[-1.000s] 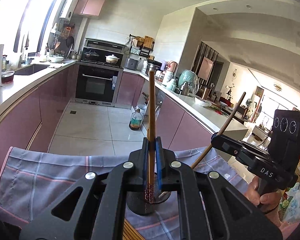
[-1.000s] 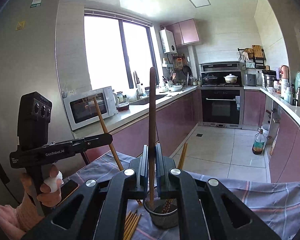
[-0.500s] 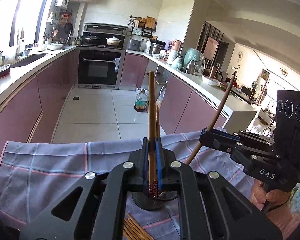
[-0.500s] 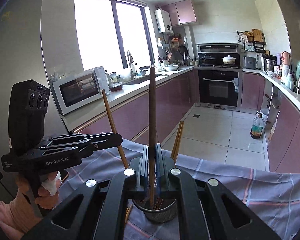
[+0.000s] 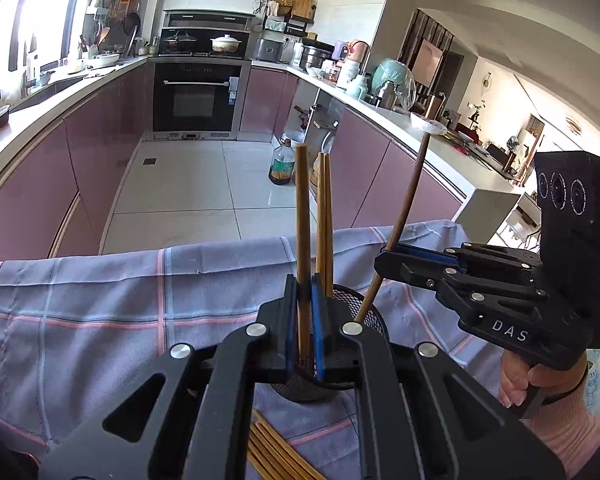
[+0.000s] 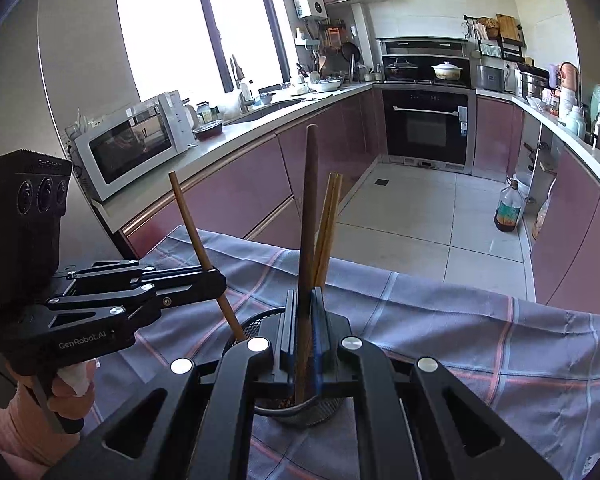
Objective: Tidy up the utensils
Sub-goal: 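Release the left tool's chopstick into the cup while the right tool releases its own, then return the left tool to the pile and grasp a chopstick while the right tool grasps one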
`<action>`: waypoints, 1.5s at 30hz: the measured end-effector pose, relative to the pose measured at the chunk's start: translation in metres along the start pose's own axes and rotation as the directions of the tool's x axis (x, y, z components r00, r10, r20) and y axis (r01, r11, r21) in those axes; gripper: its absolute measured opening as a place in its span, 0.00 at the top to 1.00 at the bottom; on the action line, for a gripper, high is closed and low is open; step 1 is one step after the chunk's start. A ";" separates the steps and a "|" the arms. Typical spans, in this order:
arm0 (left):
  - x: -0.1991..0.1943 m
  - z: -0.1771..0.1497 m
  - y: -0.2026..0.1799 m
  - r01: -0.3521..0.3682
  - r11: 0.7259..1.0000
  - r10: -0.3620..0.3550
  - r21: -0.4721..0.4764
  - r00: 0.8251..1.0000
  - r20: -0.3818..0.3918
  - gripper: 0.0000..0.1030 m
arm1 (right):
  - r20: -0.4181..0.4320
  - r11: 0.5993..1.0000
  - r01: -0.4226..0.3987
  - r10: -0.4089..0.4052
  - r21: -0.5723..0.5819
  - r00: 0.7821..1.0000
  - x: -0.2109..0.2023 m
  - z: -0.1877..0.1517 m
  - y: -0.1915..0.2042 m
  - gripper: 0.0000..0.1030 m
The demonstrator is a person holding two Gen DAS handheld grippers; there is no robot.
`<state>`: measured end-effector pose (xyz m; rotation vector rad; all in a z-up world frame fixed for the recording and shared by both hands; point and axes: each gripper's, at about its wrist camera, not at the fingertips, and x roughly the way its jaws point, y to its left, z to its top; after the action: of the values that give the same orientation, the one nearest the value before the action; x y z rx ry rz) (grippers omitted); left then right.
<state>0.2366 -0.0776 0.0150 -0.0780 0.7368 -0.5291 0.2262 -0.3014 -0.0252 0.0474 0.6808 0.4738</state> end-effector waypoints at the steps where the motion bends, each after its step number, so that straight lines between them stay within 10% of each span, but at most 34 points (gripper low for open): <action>1: 0.002 0.001 0.001 -0.001 1.000 0.001 -0.005 1.000 -0.002 0.92 | 0.000 1.000 0.002 -0.002 0.006 1.000 0.001 0.002 -0.003 0.94; 17: 0.004 -0.017 0.018 -0.081 0.995 0.082 -0.050 0.996 0.019 0.83 | 0.041 0.999 0.011 -0.013 0.036 0.999 0.000 -0.002 -0.006 0.80; 26: -0.041 -0.058 0.021 -0.165 0.986 0.168 -0.036 0.980 0.102 0.60 | 0.076 0.997 -0.072 0.074 -0.024 0.994 -0.027 -0.026 0.020 0.69; 45: -0.039 -0.179 0.026 -0.221 0.975 0.220 0.002 0.971 -0.096 0.53 | -0.239 0.989 -0.125 0.102 -0.080 0.966 0.023 -0.128 0.071 0.66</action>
<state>0.1058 -0.0159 -0.0999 0.0215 0.8297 -0.3187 0.1337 -0.2427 -0.1252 -0.0602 0.8900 0.6279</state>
